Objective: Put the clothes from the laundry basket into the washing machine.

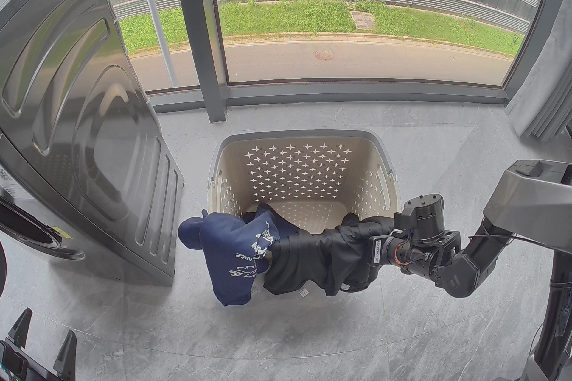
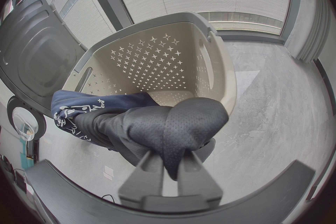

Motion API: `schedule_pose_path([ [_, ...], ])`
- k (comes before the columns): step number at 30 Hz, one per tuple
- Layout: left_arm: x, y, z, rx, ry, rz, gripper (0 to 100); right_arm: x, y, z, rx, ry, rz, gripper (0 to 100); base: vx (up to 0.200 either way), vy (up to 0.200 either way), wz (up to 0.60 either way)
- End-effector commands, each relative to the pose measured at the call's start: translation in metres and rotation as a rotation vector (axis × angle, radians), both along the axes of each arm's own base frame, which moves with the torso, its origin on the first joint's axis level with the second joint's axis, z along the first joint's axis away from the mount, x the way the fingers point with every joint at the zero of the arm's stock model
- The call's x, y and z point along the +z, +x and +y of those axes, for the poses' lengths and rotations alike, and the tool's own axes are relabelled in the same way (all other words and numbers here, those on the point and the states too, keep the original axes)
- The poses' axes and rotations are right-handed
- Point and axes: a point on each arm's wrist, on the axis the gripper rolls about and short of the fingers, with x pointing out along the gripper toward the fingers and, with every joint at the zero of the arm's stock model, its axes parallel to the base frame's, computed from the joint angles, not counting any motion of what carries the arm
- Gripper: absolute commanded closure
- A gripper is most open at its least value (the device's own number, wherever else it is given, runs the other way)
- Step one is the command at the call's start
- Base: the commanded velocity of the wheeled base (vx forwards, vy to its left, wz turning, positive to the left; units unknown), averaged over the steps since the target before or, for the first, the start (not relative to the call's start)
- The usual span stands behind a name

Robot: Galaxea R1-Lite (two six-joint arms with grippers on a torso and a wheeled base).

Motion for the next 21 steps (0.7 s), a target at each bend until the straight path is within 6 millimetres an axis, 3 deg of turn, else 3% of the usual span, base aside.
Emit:
schedule_pose_path([
  [1, -0.004, 0.000, 0.000, 0.000, 0.000, 0.003, 0, 0.004, -0.005, 0.003, 0.012, 0.006, -0.004, 100, 0.000, 0.000, 0.00],
  [10, -0.004, 0.000, 0.000, 0.000, 0.000, 0.003, 0, 0.047, -0.037, 0.008, 0.063, 0.060, -0.083, 100, 0.000, 0.000, 0.00],
  [15, -0.004, 0.000, 0.000, 0.000, 0.000, 0.003, 0, 0.082, -0.056, -0.001, 0.057, 0.138, -0.228, 100, 0.000, 0.000, 0.00],
  [21, -0.004, 0.000, 0.000, 0.000, 0.001, 0.003, 0, 0.103, -0.082, -0.010, 0.075, 0.182, -0.310, 100, 0.000, 0.000, 0.00],
])
